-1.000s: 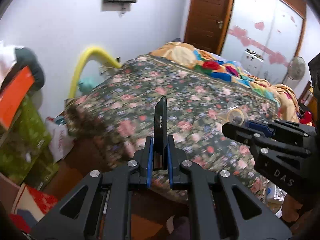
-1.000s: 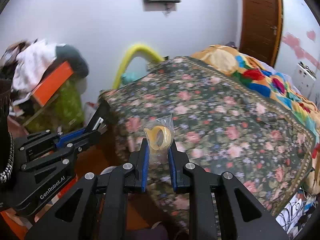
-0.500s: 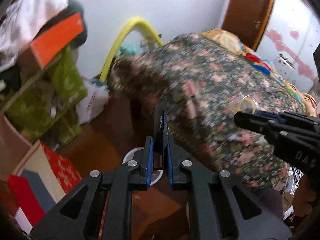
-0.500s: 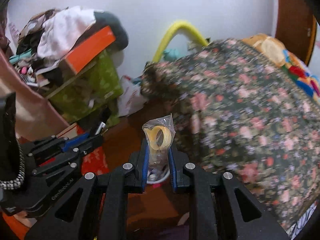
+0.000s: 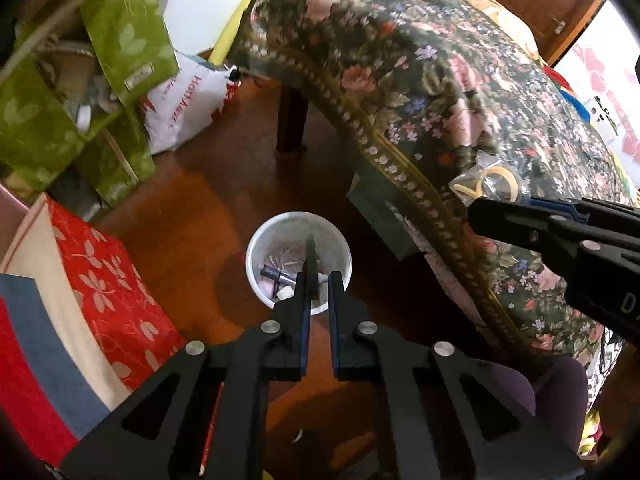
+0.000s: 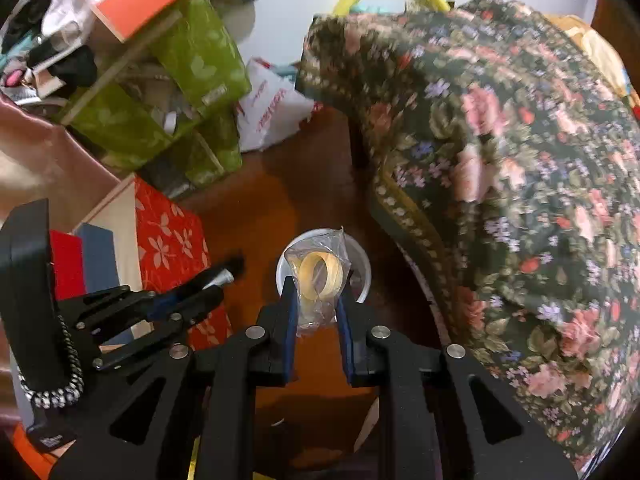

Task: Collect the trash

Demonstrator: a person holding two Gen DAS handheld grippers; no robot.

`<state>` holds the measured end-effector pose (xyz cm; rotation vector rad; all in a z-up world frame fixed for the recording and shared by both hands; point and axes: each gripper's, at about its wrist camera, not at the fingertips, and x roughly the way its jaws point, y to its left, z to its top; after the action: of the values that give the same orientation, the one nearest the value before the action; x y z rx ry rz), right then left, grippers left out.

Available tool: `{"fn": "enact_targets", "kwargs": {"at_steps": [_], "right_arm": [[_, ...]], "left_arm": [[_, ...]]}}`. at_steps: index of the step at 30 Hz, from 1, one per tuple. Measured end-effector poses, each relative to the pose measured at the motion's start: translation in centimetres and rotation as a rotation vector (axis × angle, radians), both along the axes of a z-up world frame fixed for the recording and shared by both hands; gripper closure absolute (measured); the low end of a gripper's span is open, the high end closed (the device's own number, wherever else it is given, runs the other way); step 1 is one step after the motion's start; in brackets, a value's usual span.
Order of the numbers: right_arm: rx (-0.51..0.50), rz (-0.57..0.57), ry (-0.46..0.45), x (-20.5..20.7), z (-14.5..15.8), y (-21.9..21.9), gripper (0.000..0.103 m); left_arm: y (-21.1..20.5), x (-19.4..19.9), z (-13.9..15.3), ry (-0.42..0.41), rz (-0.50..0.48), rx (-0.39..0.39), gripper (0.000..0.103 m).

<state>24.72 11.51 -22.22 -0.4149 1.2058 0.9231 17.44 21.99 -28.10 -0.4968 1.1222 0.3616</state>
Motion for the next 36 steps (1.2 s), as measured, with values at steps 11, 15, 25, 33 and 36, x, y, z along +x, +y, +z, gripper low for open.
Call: {"fn": "enact_targets", "kwargs": {"at_steps": [11,15,25,33,36], "right_arm": [[0.025,-0.02,0.093,2.7,-2.3,3.3,0.085],[0.011,-0.015,0.092,3.1,-2.7,4.0,0.068],[0.042,-0.014,0.004,2.0,0.2,1.6,0.06],[0.159,-0.07,-0.2,-1.9,8.0,-4.7,0.06],[0.215,-0.12,-0.292,-4.1,11.6,-7.9,0.06]], "left_arm": [[3.1,3.0,-0.7,-0.02,0.016,-0.048,0.09],[3.3,3.1,-0.3,-0.007,0.013,0.021,0.076],[2.4,0.4,4.3,-0.071,0.012,0.098,0.076],[-1.7,-2.9,12.3,-0.224,-0.044,0.21,0.076],[-3.9,-4.5,15.9,-0.31,-0.076,0.248,0.076]]}}
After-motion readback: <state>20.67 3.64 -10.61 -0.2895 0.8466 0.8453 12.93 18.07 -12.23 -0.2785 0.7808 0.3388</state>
